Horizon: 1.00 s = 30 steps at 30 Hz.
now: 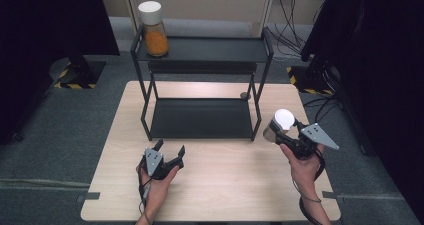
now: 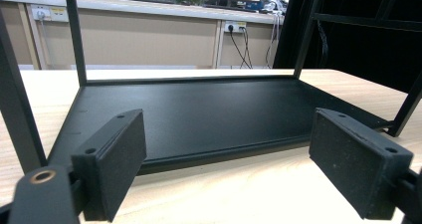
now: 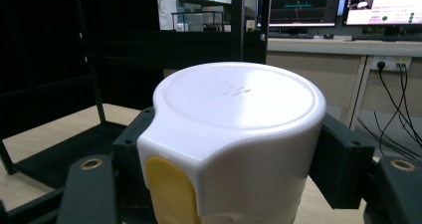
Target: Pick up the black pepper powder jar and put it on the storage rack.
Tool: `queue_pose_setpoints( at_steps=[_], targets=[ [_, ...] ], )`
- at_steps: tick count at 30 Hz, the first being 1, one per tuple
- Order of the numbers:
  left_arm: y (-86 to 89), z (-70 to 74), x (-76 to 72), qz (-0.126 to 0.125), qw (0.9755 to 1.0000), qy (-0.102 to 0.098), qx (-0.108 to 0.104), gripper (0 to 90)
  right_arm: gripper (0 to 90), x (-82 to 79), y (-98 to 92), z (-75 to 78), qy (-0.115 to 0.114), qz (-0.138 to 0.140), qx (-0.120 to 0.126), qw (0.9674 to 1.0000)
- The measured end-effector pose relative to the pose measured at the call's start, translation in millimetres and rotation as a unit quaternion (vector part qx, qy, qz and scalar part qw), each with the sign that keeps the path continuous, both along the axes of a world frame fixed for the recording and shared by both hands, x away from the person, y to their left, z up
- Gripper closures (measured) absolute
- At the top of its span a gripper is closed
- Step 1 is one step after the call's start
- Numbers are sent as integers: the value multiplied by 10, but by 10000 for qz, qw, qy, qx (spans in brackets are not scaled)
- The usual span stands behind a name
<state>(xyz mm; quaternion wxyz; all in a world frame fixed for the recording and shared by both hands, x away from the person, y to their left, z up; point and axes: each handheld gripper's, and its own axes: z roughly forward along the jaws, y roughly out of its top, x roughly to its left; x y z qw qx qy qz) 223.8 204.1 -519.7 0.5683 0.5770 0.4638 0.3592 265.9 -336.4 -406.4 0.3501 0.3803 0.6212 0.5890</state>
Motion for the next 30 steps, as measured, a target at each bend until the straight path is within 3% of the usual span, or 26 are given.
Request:
queue_pose_setpoints(
  at_steps=[16,30],
  targets=[
    [6,-4,-1,-4,10000,-5,-18,142,310,184,132,564,-605,181,259,9977],
    [6,-1,1,-7,10000,3,-12,142,310,330,305,802,-841,270,407,9953]
  ],
)
